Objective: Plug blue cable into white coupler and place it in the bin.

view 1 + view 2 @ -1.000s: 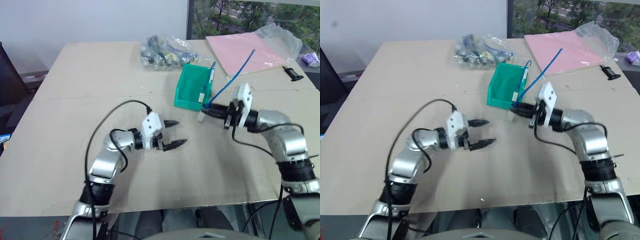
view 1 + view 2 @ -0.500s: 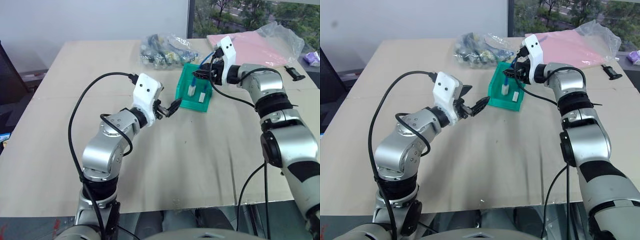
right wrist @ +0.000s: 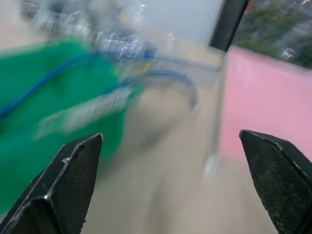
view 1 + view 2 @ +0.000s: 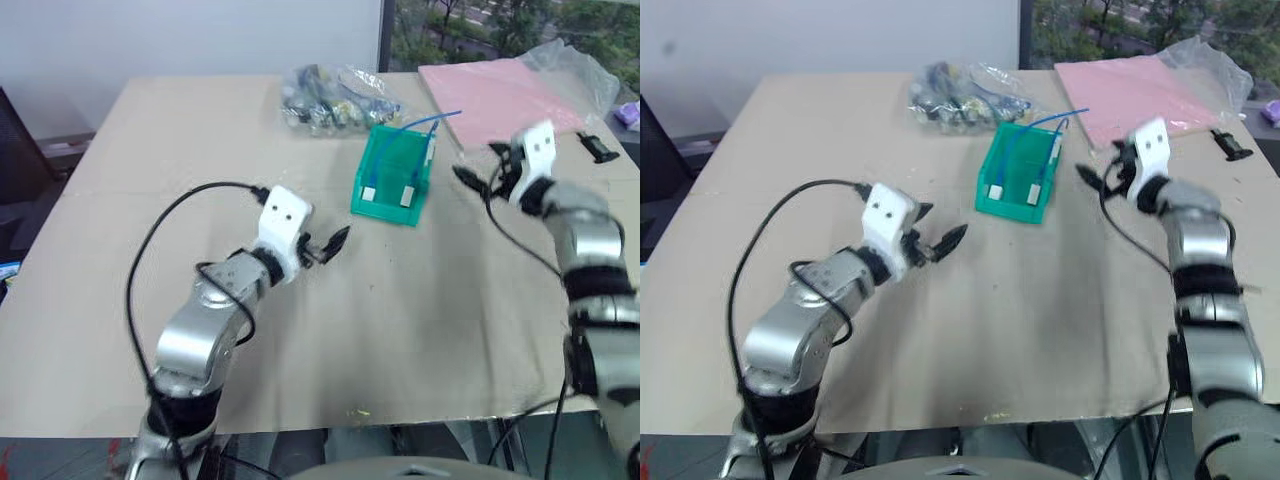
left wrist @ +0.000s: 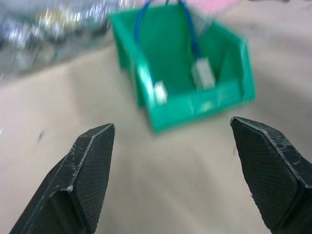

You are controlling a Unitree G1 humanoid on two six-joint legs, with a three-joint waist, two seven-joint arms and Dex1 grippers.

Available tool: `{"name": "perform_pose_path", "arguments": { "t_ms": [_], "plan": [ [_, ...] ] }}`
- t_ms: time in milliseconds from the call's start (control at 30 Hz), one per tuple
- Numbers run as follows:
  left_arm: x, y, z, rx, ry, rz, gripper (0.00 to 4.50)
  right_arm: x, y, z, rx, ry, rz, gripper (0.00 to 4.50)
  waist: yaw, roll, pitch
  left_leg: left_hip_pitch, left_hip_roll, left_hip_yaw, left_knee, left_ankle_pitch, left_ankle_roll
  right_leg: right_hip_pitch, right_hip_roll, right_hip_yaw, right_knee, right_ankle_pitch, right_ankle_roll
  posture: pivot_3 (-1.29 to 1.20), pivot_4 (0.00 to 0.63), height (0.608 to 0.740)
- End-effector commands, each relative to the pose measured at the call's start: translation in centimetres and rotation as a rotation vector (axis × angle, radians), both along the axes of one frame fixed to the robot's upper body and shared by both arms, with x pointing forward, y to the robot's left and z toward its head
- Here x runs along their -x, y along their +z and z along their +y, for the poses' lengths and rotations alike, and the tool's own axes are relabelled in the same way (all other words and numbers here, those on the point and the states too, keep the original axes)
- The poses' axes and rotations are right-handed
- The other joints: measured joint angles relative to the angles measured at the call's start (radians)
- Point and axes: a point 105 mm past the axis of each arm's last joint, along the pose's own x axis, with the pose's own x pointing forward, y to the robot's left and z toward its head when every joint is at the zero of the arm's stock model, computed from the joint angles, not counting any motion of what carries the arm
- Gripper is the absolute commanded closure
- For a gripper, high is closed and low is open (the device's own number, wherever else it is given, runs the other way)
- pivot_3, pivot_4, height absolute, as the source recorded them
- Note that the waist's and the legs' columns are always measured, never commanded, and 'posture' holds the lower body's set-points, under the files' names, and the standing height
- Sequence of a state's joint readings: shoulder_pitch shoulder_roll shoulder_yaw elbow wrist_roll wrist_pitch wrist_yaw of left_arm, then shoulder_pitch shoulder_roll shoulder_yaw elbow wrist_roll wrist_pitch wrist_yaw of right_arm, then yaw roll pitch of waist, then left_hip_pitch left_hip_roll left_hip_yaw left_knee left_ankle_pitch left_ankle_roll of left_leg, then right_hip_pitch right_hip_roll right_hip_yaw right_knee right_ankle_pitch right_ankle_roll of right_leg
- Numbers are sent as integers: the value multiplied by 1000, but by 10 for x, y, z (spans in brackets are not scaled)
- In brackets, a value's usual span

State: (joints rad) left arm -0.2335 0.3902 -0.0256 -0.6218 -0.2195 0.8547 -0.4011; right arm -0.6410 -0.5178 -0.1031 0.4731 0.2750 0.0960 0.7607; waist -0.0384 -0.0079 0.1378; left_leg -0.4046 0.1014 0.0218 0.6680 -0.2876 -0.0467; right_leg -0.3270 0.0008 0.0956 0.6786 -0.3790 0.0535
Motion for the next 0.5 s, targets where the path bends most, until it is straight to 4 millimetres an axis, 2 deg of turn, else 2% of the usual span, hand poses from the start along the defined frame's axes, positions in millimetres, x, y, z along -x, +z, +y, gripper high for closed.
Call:
{"name": "perform_pose_path", "arguments": {
  "t_ms": [33, 133, 267, 367, 500],
  "plan": [
    [21, 3, 14, 9, -7, -60, 614, 51, 15, 16, -41, 141, -104, 52, -1, 1, 0, -3, 0, -1, 1, 0, 0, -2, 0, 0, 1, 0, 0, 0, 150, 740],
    [37, -19, 25, 0, -8, -14, 614, 86, -16, 18, -36, 204, 4, 52, -1, 2, 1, -6, 0, 0, 0, 0, 0, -6, 0, 0, -1, 0, 1, 0, 150, 740],
    [57, -47, 35, -32, -26, 30, 614, 120, -52, 11, -9, 271, 151, 52, 5, 2, 2, -5, -1, -1, 1, 0, 0, -2, -2, 1, -10, -1, 1, 0, 150, 740],
    [69, -62, 40, -44, -38, 53, 614, 137, -70, 6, 13, 277, 209, 52, 9, 1, 7, 10, -3, 0, -1, 0, 0, 13, -3, 4, -15, -1, 0, 0, 150, 740],
    [75, -73, 45, -14, -31, 67, 614, 147, -79, 5, 8, 239, 227, 52, 7, -3, 11, 25, -8, 0, -3, -3, 4, 27, -3, 11, -15, -1, 0, 0, 150, 740]
  ]
}}
